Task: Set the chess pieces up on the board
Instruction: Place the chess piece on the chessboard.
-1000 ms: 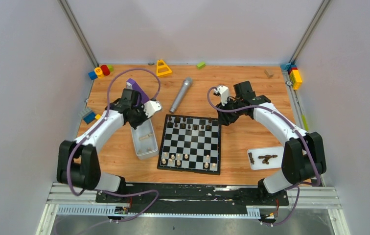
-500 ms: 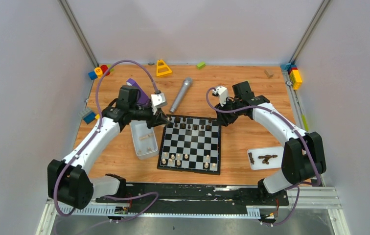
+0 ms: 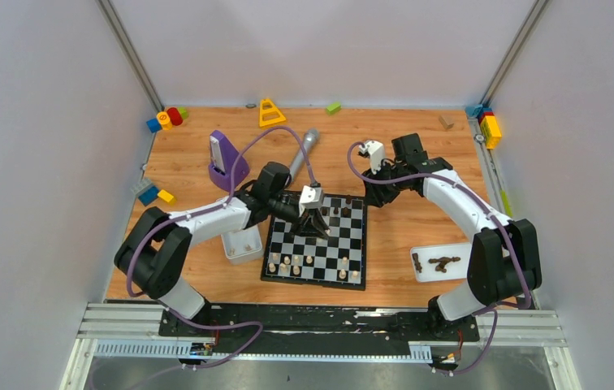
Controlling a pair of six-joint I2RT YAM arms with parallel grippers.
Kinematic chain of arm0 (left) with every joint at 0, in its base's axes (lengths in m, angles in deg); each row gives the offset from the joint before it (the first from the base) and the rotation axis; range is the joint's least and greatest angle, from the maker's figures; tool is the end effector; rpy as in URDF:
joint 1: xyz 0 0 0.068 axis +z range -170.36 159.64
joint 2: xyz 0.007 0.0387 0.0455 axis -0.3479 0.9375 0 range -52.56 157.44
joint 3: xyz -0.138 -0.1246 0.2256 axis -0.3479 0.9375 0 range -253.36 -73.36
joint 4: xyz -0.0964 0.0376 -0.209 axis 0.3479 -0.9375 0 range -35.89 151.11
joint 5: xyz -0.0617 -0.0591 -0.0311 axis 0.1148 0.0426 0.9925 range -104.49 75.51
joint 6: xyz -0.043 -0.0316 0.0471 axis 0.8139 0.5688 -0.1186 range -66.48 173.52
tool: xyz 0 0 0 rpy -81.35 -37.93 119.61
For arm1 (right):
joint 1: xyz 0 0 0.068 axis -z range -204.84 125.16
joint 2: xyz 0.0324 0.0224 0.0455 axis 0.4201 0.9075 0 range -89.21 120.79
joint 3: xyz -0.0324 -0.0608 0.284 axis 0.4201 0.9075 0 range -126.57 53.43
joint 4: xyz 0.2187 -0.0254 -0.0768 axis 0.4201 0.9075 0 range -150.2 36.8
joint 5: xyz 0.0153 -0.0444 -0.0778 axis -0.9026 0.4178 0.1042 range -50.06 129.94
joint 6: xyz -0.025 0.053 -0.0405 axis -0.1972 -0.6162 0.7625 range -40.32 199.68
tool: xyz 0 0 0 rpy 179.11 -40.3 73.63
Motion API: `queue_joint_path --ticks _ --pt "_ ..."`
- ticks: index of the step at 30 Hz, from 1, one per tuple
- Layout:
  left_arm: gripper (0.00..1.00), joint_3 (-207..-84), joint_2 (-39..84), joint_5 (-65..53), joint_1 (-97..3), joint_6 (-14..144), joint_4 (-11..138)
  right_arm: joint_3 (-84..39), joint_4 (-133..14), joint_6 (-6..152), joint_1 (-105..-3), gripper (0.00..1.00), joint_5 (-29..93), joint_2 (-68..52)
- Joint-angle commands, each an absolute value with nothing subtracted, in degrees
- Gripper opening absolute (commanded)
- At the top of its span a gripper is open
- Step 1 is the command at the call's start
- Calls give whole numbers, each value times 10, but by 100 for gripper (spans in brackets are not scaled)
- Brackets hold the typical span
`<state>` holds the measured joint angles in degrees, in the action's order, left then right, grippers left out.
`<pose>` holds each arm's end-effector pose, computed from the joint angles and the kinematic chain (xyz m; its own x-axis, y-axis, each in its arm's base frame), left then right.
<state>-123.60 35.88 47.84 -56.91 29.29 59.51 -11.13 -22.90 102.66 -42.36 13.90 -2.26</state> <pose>0.2067 -0.2179 0.2472 -0.1311 0.3345 -0.9332 0.9617 -0.1857 -0.2017 0.2689 0.1119 0.2615 -0.5698 -0.5476 -0.6127 -0.7649 0.6259 0.1520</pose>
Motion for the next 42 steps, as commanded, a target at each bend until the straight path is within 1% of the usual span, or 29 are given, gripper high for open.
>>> queue_joint_path --ticks 1,10,16,18,21,22,23,30,32,35,36,37,39,40,42 --pt "25 -1226 394 512 -587 330 746 -125 -237 1025 -421 34 137 -30" --pt "28 -1185 496 521 -598 414 964 -123 -237 1028 -420 34 140 -24" --pt "32 -1162 519 522 -597 406 999 -122 -237 1030 -420 34 139 -20" --pt "34 -1156 517 520 -597 401 1001 -122 -237 1030 -420 34 139 -20" --pt "41 -1151 510 516 -597 388 996 -122 -237 1030 -420 34 138 -20" --pt "42 -1151 505 514 -598 382 985 -122 -237 1030 -420 34 138 -20" --pt "46 -1152 502 512 -597 369 976 -122 -237 1030 -420 34 138 -20" --pt "56 -1165 453 495 -597 301 867 -121 -236 1031 -421 34 135 -19" --pt "60 -1178 426 484 -598 259 802 -123 -235 1030 -421 34 130 -21" --pt "64 -1206 374 447 -597 180 650 -125 -230 1027 -421 34 100 -31" --pt "66 -1222 363 425 -597 156 617 -126 -225 1028 -423 35 83 -34" --pt "66 -1229 342 413 -596 146 551 -127 -220 1029 -424 36 66 -37" --pt "66 -1246 310 379 -591 129 473 -129 -210 1034 -431 39 32 -38" --pt "66 -1250 299 359 -582 130 448 -131 -203 1037 -437 41 20 -37" --pt "67 -1248 263 332 -560 139 416 -134 -192 1041 -457 48 11 -33"
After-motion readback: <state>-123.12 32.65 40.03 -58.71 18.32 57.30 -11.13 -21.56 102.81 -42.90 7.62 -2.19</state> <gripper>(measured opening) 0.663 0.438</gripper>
